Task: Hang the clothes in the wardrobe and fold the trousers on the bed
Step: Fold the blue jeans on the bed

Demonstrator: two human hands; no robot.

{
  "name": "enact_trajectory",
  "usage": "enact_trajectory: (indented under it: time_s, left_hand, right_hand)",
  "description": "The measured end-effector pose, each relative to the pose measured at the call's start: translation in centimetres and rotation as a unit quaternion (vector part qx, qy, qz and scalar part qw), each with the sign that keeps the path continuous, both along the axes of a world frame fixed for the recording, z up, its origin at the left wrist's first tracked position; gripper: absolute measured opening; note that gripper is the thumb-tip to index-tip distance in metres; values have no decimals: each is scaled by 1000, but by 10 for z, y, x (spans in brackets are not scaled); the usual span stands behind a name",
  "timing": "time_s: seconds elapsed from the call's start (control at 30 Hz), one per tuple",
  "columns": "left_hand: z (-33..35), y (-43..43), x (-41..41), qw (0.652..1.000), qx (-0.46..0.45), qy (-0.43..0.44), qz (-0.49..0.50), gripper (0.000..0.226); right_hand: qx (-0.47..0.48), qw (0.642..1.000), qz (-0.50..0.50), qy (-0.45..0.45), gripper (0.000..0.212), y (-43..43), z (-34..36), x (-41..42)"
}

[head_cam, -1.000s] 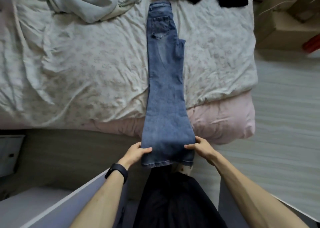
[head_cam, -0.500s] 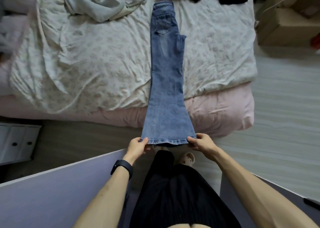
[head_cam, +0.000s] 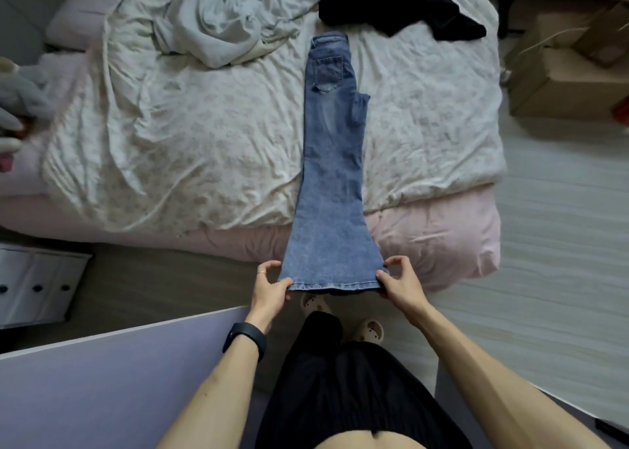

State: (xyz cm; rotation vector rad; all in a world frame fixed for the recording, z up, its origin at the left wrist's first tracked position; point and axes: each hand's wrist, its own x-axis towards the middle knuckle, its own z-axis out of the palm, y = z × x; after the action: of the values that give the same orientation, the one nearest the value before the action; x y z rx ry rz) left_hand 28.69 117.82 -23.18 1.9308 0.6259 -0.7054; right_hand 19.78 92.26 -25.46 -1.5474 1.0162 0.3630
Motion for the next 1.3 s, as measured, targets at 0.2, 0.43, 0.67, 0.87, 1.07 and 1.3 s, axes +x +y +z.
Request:
enact_trajectory:
  time_s: [0.2,0.43,0.67,0.87,1.07,1.3]
  left_hand:
    - [33,-11,40,994,-110,-20,-9,15]
    - [50,-27,114,984,-74,-123,-104,28]
    - [34,-60,258,938,128,-199,-253,22]
    - [-18,-117,402,942,114,-144,-281,31]
    - [-102,-160,495,953,106,-147,-244,28]
    - [-189,-187,514,953,76,-165,-243,36]
  right_hand:
    - [109,986,-82,-95,14,-14,30,29]
    - [-25,984,37,-174,25,-39,57,105]
    - [-186,967,49,-168,13,-76,34,229]
    - [-235,967,73,-64,26,-121,-13,361]
    - [-245,968,51,-16,28,-145,-90,453]
    - [-232,970,28,-69,34,-168,-158,484]
